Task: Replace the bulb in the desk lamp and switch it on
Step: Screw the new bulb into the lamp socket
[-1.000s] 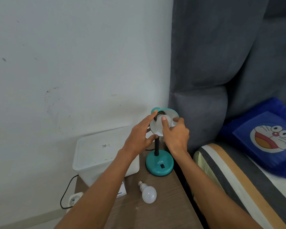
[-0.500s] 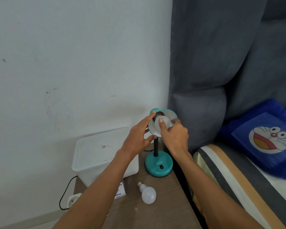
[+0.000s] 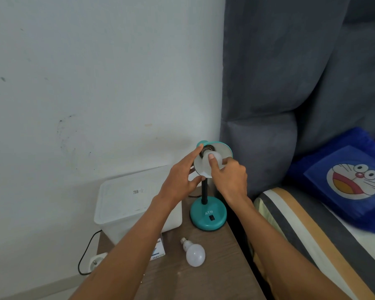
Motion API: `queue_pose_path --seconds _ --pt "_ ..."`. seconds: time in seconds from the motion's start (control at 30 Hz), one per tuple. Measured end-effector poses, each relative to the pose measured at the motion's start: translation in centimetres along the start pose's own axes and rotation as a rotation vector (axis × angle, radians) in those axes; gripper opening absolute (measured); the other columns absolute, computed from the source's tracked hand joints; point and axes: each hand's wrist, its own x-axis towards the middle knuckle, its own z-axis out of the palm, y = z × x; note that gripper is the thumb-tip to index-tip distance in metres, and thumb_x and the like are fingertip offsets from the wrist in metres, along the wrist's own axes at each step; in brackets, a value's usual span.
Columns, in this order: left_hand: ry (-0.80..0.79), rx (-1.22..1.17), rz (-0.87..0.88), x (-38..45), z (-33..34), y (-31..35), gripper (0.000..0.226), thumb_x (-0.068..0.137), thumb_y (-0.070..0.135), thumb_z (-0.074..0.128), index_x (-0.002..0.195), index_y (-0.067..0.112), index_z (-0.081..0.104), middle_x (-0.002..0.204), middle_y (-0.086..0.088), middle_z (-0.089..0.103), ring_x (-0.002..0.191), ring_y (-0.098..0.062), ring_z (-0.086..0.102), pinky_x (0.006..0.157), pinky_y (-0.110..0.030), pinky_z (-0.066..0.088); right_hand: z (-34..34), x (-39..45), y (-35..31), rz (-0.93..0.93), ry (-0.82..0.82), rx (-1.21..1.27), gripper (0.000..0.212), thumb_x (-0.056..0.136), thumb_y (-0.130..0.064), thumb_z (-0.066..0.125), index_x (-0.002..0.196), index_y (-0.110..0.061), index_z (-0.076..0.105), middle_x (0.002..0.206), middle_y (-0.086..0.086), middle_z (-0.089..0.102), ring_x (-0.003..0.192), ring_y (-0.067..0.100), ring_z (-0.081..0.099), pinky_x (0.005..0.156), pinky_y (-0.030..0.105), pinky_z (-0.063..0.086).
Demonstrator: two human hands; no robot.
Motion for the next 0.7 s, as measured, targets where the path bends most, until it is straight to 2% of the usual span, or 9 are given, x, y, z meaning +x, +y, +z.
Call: queue_pose_path --seconds 0.07,0.13,0.23,0.3,0.37,0.47,0.5,0.57,0.7 --pt "-0.001 0.004 -0.005 -0.04 -0.03 -0.05 0.091 0.087 0.013 0.081 0.160 0.031 0.030 0.159 0.004 0.044 0.138 -0.014 0.052 0.109 -0.032 0.051 -0.11 0.07 -0.13 -0.021 0.003 -0.012 0.067 0.089 -0.068 0.051 0.125 -0.011 0.060 0.106 0.010 0.070 0.097 0.029 0.066 0.071 0.032 0.049" --pt "-0.003 0.017 -0.006 -0.01 0.02 -0.09 0.091 0.087 0.012 0.081 0.160 0.031 0.029 0.159 0.003 0.044 0.138 -0.016 0.053 0.109 -0.034 0.051 -0.26 0.01 -0.30 -0.042 0.000 0.009 0.072 0.085 -0.068 0.057 0.134 -0.015 0.050 0.109 0.010 0.068 0.100 0.030 0.066 0.074 0.035 0.052" --pt "0.002 -0.002 -0.019 0.03 0.09 -0.09 0.091 0.088 0.011 0.080 0.160 0.031 0.029 0.160 0.002 0.044 0.138 -0.016 0.053 0.109 -0.036 0.052 -0.17 -0.41 -0.07 -0.123 -0.030 -0.021 0.074 0.082 -0.057 0.071 0.140 -0.022 0.040 0.112 0.009 0.068 0.098 0.028 0.068 0.077 0.038 0.056" --pt "-0.002 0.000 -0.013 0.02 0.12 -0.11 0.090 0.088 0.012 0.080 0.161 0.030 0.030 0.160 0.002 0.044 0.138 -0.016 0.053 0.109 -0.035 0.052 0.03 -0.57 0.26 -0.140 -0.026 -0.052 0.065 0.086 -0.050 0.070 0.137 -0.021 0.043 0.109 0.009 0.069 0.094 0.025 0.068 0.074 0.034 0.054" --pt "-0.006 0.007 -0.012 -0.03 0.09 -0.08 0.090 0.088 0.013 0.080 0.160 0.030 0.030 0.160 0.002 0.044 0.138 -0.016 0.053 0.109 -0.034 0.051 0.16 -0.34 0.20 -0.061 -0.019 -0.007 0.058 0.089 -0.056 0.062 0.127 -0.014 0.053 0.103 0.009 0.069 0.086 0.023 0.065 0.066 0.025 0.048" --pt "-0.002 -0.002 -0.009 -0.06 -0.01 -0.14 0.090 0.088 0.013 0.080 0.161 0.030 0.029 0.160 0.002 0.043 0.138 -0.016 0.053 0.109 -0.034 0.051 0.33 0.03 -0.04 0.009 -0.017 -0.026 0.069 0.087 -0.073 0.047 0.106 -0.010 0.066 0.093 0.006 0.069 0.075 0.018 0.059 0.054 0.023 0.042" --pt "-0.002 -0.001 -0.009 -0.05 -0.02 -0.15 0.090 0.088 0.013 0.080 0.161 0.030 0.029 0.160 0.002 0.043 0.138 -0.016 0.053 0.109 -0.034 0.051 0.24 0.08 -0.11 0.005 -0.006 -0.063 0.072 0.086 -0.076 0.045 0.105 -0.010 0.067 0.094 0.007 0.070 0.075 0.021 0.060 0.056 0.026 0.043" --pt "-0.004 0.004 -0.011 -0.03 -0.06 -0.12 0.090 0.088 0.013 0.080 0.160 0.032 0.029 0.161 0.003 0.042 0.138 -0.016 0.053 0.109 -0.034 0.051 -0.09 -0.01 -0.35 -0.005 0.022 -0.117 0.075 0.084 -0.077 0.048 0.116 -0.010 0.063 0.102 0.009 0.069 0.087 0.027 0.065 0.063 0.030 0.045" --pt "-0.005 -0.004 -0.028 -0.18 -0.02 0.14 0.091 0.089 0.012 0.079 0.158 0.039 0.026 0.161 0.003 0.042 0.139 -0.016 0.053 0.110 -0.035 0.050 -0.16 -0.25 -0.36 -0.046 -0.006 -0.071 0.081 0.078 -0.073 0.062 0.134 -0.017 0.044 0.111 0.010 0.069 0.102 0.031 0.066 0.076 0.038 0.052"
